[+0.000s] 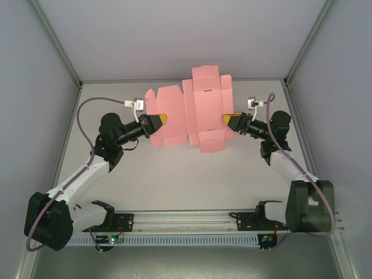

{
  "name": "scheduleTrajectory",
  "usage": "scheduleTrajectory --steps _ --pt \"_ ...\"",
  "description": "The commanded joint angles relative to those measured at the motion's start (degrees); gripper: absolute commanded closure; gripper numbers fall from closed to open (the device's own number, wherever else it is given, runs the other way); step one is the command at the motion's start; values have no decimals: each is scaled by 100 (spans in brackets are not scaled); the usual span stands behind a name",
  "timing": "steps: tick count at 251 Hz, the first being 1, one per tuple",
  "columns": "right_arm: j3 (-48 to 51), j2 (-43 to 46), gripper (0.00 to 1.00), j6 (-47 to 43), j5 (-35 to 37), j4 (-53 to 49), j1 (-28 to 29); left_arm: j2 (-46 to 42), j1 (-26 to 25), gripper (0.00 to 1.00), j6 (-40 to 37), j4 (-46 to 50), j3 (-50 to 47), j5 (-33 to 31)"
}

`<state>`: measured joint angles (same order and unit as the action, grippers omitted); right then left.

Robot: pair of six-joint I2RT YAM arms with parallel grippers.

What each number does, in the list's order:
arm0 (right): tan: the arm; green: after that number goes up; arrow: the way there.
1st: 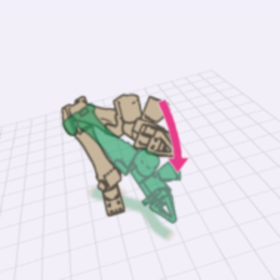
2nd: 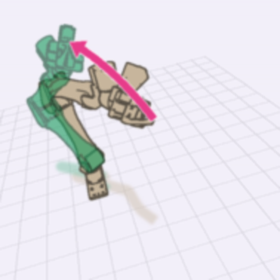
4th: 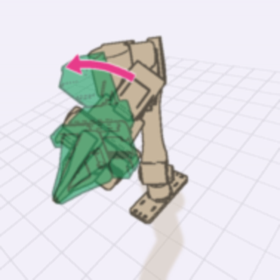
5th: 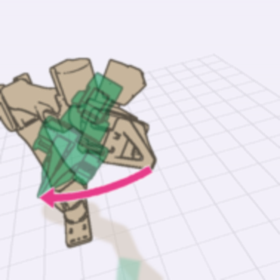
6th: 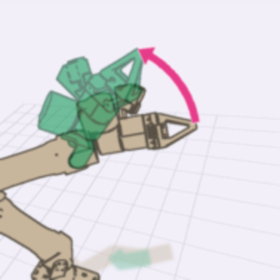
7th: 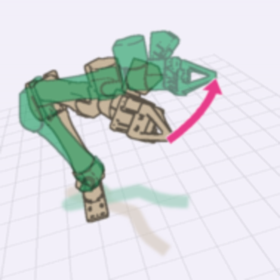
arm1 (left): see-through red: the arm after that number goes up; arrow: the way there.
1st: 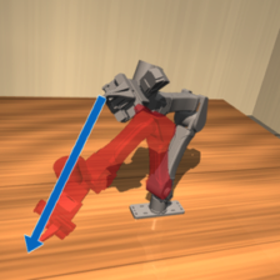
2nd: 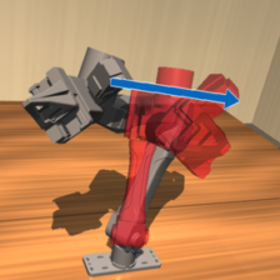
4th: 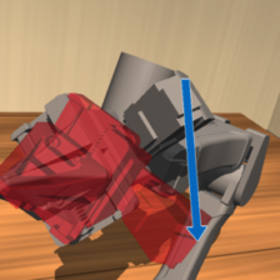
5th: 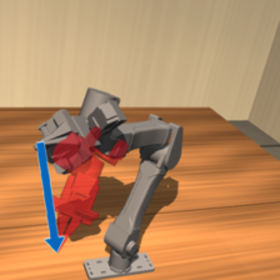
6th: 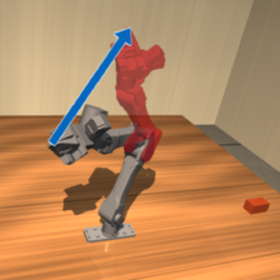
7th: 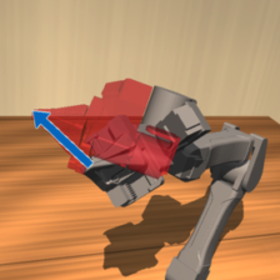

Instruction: Assemble paper box

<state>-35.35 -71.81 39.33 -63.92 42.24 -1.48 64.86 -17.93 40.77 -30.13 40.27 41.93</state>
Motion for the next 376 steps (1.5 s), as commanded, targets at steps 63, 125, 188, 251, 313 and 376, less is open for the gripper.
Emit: scheduleTrajectory --steps 63,125,188,251,313,376 --pt "-235 86 100 -442 158 -144 7 -414 -26 100 -261 456 -230 -936" --pt "-1577 127 100 -3766 343 -4502 375 -1319 -19 0 -1055 3883 291 -4094" --pt "-3347 307 100 -7576 1733 -8931 1088 -1816 -13 0 -1217 5151 769 -5556" --pt "-4245 9 100 -9332 2459 -10787 2026 -1655 75 0 -1127 5116 671 -5116" --pt "-4301 -1133 100 -9581 3306 -9980 2480 -1506 141 0 -1213 4947 533 -4813" --pt "-4628 -2550 99 -9708 3997 -8663 2727 -700 158 0 -1246 4432 343 -3970"
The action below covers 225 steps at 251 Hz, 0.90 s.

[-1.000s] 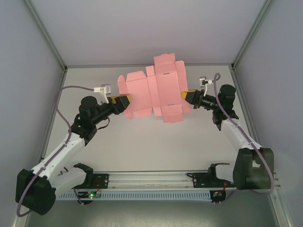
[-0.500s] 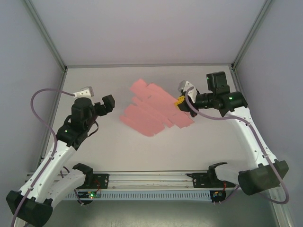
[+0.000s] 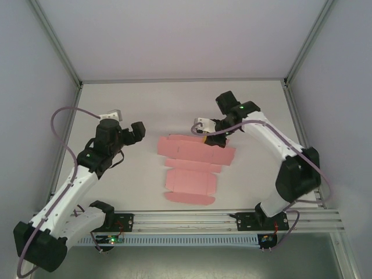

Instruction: Assemble paper box

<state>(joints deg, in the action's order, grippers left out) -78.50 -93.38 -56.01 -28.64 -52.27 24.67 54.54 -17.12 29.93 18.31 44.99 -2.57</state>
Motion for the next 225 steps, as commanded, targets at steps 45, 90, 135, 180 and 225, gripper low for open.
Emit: scheduleTrajectory --steps 45,90,135,180,225 --pt "-120 -776 99 29 1077 1729 317 1101 100 0 -174 -486 91 617" --pt "962 -579 97 -248 2172 3524 672 1704 155 0 23 -594 332 696" --pt "1808 -463 96 -270 2728 5008 860 1959 251 0 151 -677 464 803" --pt "2363 -340 96 -268 2863 5965 1019 2259 295 0 183 -556 658 725" --pt "2610 -225 97 -277 2831 6276 1089 2710 350 0 214 -688 795 1005"
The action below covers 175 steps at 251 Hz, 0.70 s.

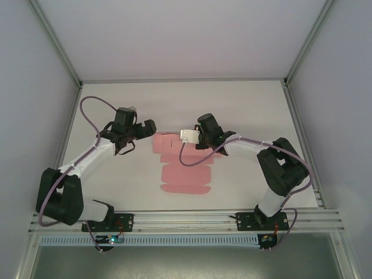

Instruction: Assemble paper box

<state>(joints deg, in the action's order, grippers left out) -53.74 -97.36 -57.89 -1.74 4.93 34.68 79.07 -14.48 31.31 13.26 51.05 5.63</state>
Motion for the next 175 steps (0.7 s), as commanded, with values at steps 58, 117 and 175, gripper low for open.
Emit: scheduleTrajectory --steps 58,117,175 --pt "223 399 97 51 10 580 162 660 86 0 -127 -365 310 935" --pt "243 632 97 172 -335 549 162 748 79 0 -377 -483 153 1343" --pt "109 542 98 306 -356 544 253 872 -144 0 -688 -668 191 1719"
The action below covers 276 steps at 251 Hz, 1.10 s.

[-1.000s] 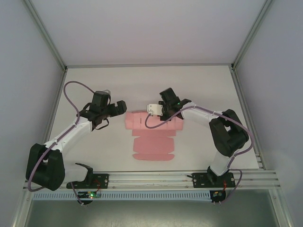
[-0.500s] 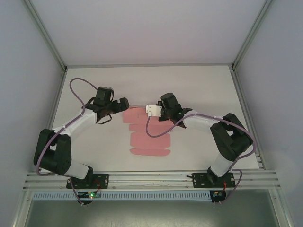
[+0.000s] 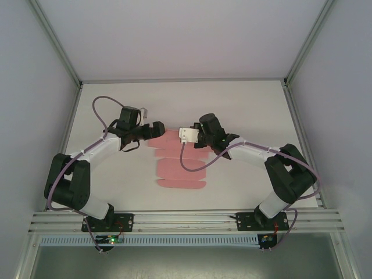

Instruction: Assemble paper box

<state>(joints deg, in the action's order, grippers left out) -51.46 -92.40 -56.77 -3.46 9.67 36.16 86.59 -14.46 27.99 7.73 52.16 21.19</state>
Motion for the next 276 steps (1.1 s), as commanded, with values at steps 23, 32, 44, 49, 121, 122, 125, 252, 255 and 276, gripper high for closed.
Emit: scheduleTrajectory --steps 23,32,44,49,121,122,125,252,255,276 --pt "-127 38 98 207 -94 123 184 200 -305 0 -527 191 256 -198" --pt "-120 42 98 219 -73 135 205 217 -383 0 -602 249 291 -330" --pt "-118 55 98 289 -71 175 211 233 -480 0 -673 317 314 -535" --pt "-118 62 98 305 -80 174 216 242 -515 0 -697 338 321 -602" --pt "-4 275 97 742 -590 241 152 269 -759 0 -435 -343 166 -984" --pt "-4 279 97 757 -592 243 149 261 -764 0 -422 -382 151 -967" --pt "2 284 97 795 -616 250 132 237 -761 0 -399 -502 94 -915" --pt "727 830 98 1641 -1336 1200 -610 -1273 -760 0 333 -1812 -1217 -1583" --pt "740 837 98 1629 -1302 1201 -608 -1308 -762 0 318 -1776 -1212 -1573" --pt "780 904 98 1558 -1185 1079 -678 -1628 -760 0 216 -1490 -1200 -1459"
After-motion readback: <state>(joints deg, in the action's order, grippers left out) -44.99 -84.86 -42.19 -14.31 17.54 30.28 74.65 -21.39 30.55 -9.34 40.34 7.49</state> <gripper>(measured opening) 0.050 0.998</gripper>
